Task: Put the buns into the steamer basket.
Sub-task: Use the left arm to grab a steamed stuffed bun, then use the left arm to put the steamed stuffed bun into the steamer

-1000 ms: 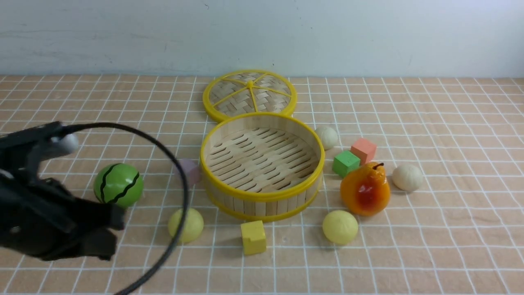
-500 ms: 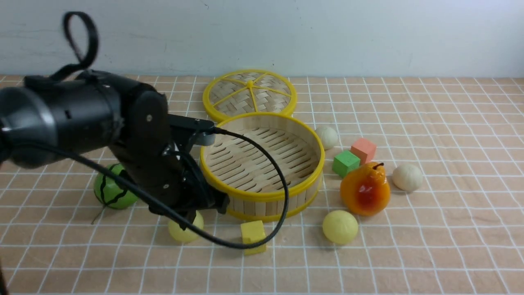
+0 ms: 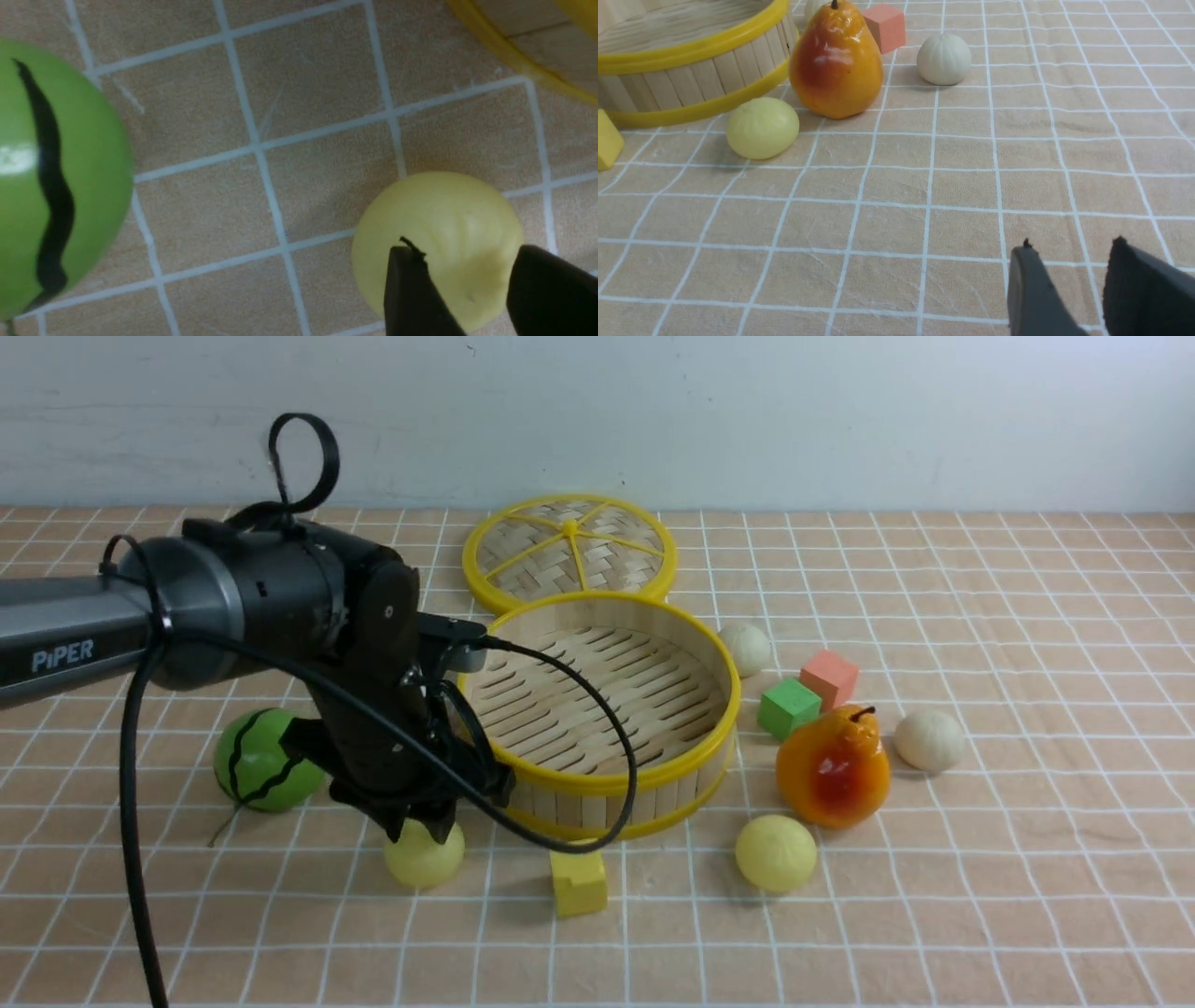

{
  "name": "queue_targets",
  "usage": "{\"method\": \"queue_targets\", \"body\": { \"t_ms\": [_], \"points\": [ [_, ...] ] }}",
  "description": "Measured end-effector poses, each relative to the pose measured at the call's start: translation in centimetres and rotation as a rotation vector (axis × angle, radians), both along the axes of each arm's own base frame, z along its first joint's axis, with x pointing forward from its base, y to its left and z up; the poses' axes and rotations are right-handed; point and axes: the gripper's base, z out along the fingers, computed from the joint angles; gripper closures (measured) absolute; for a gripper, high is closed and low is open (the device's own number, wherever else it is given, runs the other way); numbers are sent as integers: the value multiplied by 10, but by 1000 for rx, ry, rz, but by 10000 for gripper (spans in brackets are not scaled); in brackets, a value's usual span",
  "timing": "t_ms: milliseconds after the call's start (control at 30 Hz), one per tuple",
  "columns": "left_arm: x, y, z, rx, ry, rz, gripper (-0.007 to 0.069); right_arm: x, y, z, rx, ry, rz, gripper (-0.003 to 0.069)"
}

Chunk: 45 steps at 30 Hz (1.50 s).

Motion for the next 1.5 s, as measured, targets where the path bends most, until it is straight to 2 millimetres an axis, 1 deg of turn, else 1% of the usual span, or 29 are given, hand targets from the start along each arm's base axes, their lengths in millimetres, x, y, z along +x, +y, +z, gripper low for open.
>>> {"method": "queue_targets", "body": {
  "t_ms": [200,267,333,367,467,500,533,567,667,733,767,800,833,933,1000,1067,1167,1233,1300,1333,1367,1433,1467,1500],
  "points": [
    [3,-2,-13,9,19,-15,328,0,0,0,0,0,0,419],
    [4,-2,-16,10,23,-16,334,0,0,0,0,0,0,419],
    [6,-3,-16,8,18,-16,355,0,0,0,0,0,0,419],
    [6,-3,-16,7,14,-16,397,0,0,0,0,0,0,419],
    [6,-3,-16,6,12,-17,487,0,0,0,0,0,0,419],
    [6,-3,-15,5,11,-16,547,0,0,0,0,0,0,419],
    [6,-3,-14,6,12,-16,587,0,0,0,0,0,0,419],
    [5,-3,-11,4,8,-16,624,0,0,0,-1,0,0,419],
    [2,-1,-3,1,2,-15,638,0,0,0,-1,0,0,419],
    [-3,1,15,-12,-24,-13,638,0,0,0,-1,0,0,419],
    [-4,1,19,-15,-31,-15,638,0,0,0,-1,0,0,419],
    [-8,0,29,-23,-48,-19,638,0,0,0,-1,0,0,419],
    [-15,-2,46,-42,-91,-33,638,0,0,0,0,0,0,419],
    [-23,-14,73,-85,-175,-69,638,0,0,0,0,0,0,419],
    [-21,-24,83,-123,-236,-89,638,0,0,0,0,0,0,419],
    [-15,-32,86,-144,-273,-101,638,0,0,0,0,0,0,419],
    [5,-43,78,-156,-333,-113,638,0,0,0,0,0,0,419],
    [25,-51,61,-135,-355,-130,633,0,0,0,0,0,0,419],
    [37,-56,48,-106,-356,-145,622,0,0,0,0,0,0,419],
    [46,-60,36,-80,-343,-153,604,0,0,0,0,0,0,419],
    [47,-60,35,-73,-339,-156,601,0,0,0,0,0,0,419],
    [59,-65,21,-36,-307,-160,552,0,0,0,0,1,0,419],
    [62,-66,19,-29,-298,-158,526,0,0,0,0,1,0,419],
    [65,-67,18,-23,-287,-154,468,0,0,0,0,1,0,419]
  ]
}}
